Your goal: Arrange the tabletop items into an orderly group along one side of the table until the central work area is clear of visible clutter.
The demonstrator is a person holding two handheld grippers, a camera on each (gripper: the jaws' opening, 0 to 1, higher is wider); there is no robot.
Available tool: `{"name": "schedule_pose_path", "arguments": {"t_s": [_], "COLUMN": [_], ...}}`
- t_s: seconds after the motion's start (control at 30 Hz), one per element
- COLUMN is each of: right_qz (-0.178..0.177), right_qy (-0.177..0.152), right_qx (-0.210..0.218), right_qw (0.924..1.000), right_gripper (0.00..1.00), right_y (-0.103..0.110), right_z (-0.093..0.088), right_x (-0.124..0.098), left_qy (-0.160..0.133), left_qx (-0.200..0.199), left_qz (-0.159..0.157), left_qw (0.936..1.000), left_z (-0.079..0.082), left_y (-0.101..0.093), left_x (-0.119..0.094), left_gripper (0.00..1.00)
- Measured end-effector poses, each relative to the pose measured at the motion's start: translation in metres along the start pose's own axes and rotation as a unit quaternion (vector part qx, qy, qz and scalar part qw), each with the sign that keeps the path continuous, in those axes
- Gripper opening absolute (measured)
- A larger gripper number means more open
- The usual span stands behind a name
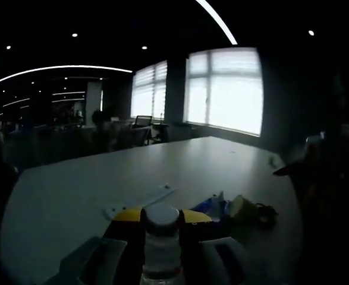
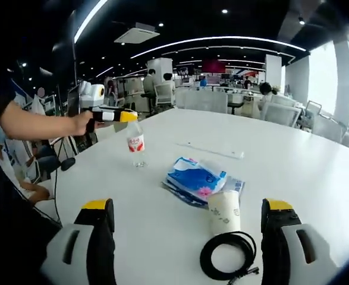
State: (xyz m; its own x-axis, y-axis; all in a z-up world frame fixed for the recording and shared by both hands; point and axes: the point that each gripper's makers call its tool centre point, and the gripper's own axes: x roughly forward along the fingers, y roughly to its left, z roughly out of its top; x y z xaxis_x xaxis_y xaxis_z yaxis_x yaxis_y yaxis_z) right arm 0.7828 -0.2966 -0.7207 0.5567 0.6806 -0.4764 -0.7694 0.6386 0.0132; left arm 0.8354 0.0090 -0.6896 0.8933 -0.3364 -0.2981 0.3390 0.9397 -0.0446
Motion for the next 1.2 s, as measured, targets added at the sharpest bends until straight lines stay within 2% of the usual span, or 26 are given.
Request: {"name": "schedule_pose_path", "arguments": {"t_s": [0.17,0.37,0.6,0.8,1.13,1.2], "right_qz": [-0.016,-0.015,-0.015,-0.012,-0.014,-0.014], "right_qy": [0.001,0.008,0.012,0.021,0.021,0.021], "right_qx": [0.014,0.026,0.030,0.032,0.026,0.029], "right_qw": [0.9998,0.9995,0.9994,0.9992,0.9993,0.9993], "right_gripper": [1.00,1.00,1.00,1.00,1.00,1.00], "right_y": [-0.016,-0.023,-0.028,-0.030,-0.034,-0.035], "right_z": [-0.010,-0.021,-0.026,-0.032,-0.035,-0.036], "right_x": [-0.008,-0.008,-0.006,-0.002,-0.002,-0.002], "left_qy": [0.003,0.011,0.010,0.018,0.022,0.027], "left_qx": [0.000,0.004,0.011,0.025,0.021,0.032], "left_qz": [-0.002,-0.017,-0.044,-0.064,-0.100,-0.109], "left_qw": [1.0000,0.9998,0.9989,0.9975,0.9945,0.9931], "left_z": [-0.005,-0.012,-0.010,-0.016,-0.022,-0.021], "left_y": [0.008,0.013,0.004,0.006,0.017,0.012], "left_x": [0.003,0.008,0.006,0.006,0.005,0.004], "left_gripper": [0.18,0.18,0.18,0.18,0.19,0.19]}}
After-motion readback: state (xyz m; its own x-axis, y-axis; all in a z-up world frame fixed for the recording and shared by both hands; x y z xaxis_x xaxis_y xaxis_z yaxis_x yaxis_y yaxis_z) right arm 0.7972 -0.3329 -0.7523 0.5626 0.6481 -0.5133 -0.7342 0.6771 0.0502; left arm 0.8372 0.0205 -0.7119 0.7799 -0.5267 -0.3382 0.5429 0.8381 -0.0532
